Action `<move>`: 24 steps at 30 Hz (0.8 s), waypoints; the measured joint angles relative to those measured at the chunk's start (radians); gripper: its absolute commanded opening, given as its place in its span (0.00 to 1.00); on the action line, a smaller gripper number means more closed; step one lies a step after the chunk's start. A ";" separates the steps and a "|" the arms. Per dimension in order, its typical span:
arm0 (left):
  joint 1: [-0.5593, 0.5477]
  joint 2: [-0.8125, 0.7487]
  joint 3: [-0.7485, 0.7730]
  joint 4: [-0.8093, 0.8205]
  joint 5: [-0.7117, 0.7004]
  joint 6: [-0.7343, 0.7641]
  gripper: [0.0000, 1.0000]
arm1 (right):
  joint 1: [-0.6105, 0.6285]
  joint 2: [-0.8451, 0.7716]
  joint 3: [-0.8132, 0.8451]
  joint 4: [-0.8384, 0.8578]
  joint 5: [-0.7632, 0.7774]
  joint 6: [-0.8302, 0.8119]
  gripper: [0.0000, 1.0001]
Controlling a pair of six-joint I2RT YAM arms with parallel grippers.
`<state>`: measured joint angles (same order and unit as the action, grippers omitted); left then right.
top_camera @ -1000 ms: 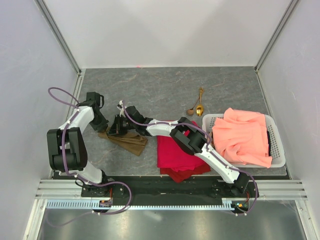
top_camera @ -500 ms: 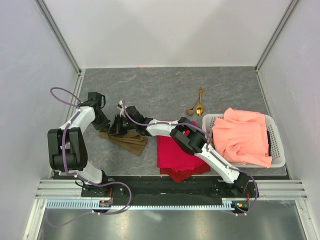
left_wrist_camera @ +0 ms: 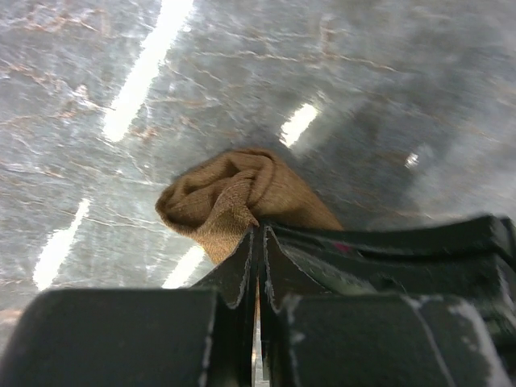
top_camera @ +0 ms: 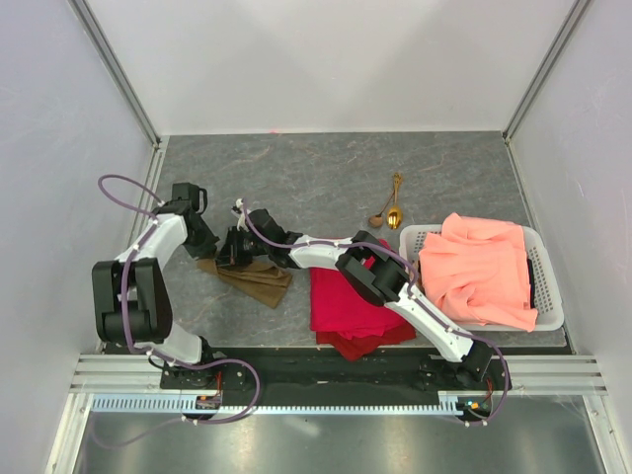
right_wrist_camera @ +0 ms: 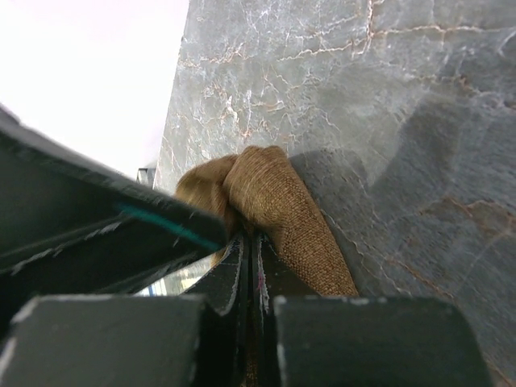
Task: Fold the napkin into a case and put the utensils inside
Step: Grasp the top corner of the smaller rectangle folded napkin from the folded napkin.
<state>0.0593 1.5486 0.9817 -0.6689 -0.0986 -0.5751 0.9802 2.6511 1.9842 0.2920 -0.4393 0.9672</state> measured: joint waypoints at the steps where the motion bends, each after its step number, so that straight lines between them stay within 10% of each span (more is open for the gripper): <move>1: 0.000 -0.018 -0.013 0.010 0.010 0.000 0.02 | 0.000 0.000 -0.004 0.004 0.000 -0.002 0.06; 24: -0.011 0.035 -0.063 0.096 0.096 -0.002 0.02 | -0.032 -0.198 -0.163 -0.219 0.011 -0.170 0.43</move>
<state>0.0483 1.5833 0.9184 -0.5728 -0.0025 -0.5766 0.9478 2.4535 1.8217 0.0727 -0.4278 0.7975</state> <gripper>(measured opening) 0.025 0.427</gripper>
